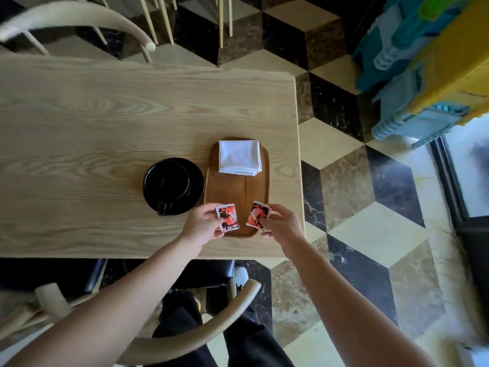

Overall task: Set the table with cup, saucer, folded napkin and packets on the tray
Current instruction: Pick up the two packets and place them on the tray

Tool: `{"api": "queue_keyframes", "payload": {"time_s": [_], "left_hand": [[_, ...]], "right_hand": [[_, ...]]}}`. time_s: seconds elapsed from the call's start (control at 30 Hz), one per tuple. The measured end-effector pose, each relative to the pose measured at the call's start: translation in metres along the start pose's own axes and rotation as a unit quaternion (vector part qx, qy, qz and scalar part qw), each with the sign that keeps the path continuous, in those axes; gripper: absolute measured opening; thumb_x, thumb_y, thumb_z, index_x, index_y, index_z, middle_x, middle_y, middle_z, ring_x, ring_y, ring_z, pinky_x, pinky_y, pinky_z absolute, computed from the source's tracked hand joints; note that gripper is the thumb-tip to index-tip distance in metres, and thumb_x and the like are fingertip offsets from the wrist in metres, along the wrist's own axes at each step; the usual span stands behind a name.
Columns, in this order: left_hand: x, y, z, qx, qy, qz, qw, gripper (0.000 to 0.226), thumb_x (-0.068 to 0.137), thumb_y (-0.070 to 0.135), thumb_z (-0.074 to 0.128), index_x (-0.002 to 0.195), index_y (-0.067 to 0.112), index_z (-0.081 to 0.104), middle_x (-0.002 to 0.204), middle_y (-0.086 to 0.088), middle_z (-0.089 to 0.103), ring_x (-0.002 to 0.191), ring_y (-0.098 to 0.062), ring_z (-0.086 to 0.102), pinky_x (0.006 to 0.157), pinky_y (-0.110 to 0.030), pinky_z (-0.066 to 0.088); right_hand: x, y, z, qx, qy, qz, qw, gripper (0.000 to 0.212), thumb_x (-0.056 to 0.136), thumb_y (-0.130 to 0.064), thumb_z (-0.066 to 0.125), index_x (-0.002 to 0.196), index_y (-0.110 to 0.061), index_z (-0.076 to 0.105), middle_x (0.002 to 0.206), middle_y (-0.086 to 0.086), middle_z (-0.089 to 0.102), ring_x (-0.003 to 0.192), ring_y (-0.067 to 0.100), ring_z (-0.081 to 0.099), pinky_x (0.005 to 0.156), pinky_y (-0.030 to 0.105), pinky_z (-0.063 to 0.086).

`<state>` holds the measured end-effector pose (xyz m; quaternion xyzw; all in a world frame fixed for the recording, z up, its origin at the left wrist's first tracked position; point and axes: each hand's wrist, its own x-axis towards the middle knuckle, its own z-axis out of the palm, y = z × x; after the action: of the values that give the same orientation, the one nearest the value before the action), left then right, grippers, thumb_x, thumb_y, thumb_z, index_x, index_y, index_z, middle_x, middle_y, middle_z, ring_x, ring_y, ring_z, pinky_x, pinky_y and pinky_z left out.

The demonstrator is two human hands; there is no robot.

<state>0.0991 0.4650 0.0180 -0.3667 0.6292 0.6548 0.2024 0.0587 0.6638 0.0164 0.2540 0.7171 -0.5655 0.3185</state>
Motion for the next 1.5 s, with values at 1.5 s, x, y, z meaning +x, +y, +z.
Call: {"api": "queue_keyframes", "payload": {"time_s": [1.5], "left_hand": [[0.021,-0.007,0.008,0.481,0.099,0.303,0.817,0.046,0.077,0.015,0.076,0.122,0.017,0.064,0.117,-0.003,0.059,0.103,-0.025,0.058,0.093,-0.036,0.050]], "right_hand": [[0.025,0.001,0.026,-0.435,0.039,-0.240,0.867,0.045,0.080,-0.017,0.077,0.122,-0.012,0.061,0.126,0.004,0.050,0.106,0.028,0.059,0.089,0.039,0.052]]}}
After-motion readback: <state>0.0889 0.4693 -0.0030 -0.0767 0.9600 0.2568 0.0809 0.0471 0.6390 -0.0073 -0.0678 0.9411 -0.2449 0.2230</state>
